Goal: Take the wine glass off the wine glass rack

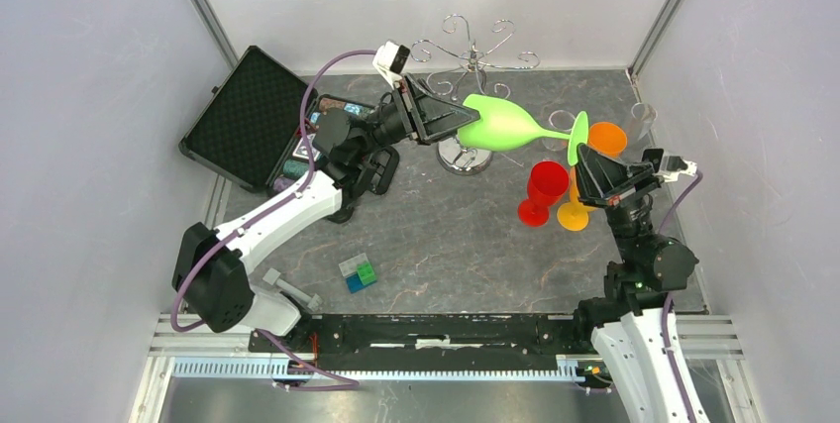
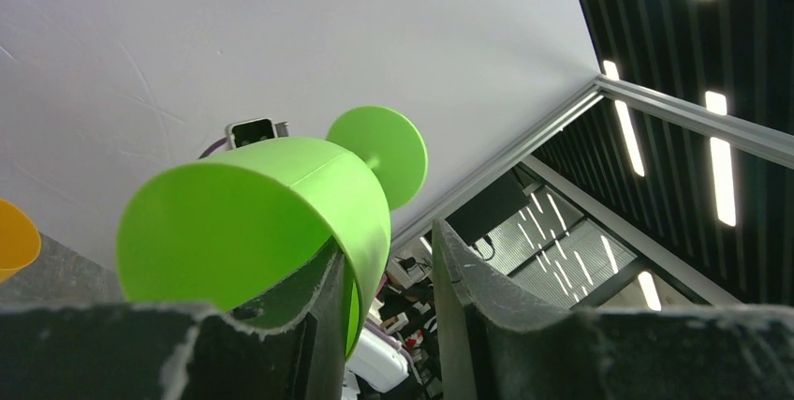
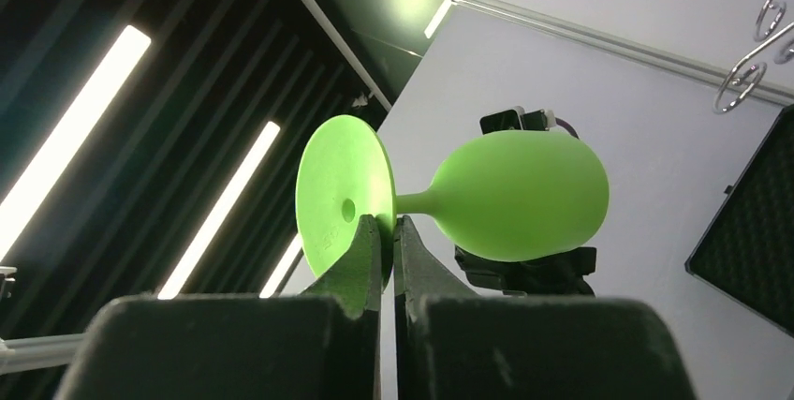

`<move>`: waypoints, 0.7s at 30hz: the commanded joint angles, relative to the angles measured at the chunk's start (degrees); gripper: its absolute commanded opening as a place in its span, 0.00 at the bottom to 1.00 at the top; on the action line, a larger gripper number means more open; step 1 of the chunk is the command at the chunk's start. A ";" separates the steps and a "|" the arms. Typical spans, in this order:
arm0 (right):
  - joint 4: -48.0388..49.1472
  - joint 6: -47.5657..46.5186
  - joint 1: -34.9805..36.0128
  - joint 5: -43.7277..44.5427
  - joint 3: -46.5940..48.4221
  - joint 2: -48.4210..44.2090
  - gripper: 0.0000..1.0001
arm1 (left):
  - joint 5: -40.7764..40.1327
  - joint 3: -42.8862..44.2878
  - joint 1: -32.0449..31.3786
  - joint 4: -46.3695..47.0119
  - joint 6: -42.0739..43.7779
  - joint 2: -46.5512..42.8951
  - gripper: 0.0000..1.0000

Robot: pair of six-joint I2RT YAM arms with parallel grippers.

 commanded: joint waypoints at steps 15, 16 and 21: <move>3.02 0.47 -0.12 -0.94 -5.96 3.99 0.00 | 4.55 -0.43 -2.00 -0.39 3.50 -4.87 0.02; 3.09 0.44 -0.10 -1.07 -5.87 4.08 0.00 | 4.53 -0.35 -2.03 -1.60 4.57 -5.22 0.02; 2.51 -0.37 -0.14 -0.54 -5.67 3.81 0.00 | 3.66 0.35 -2.00 -9.99 10.32 -7.22 0.31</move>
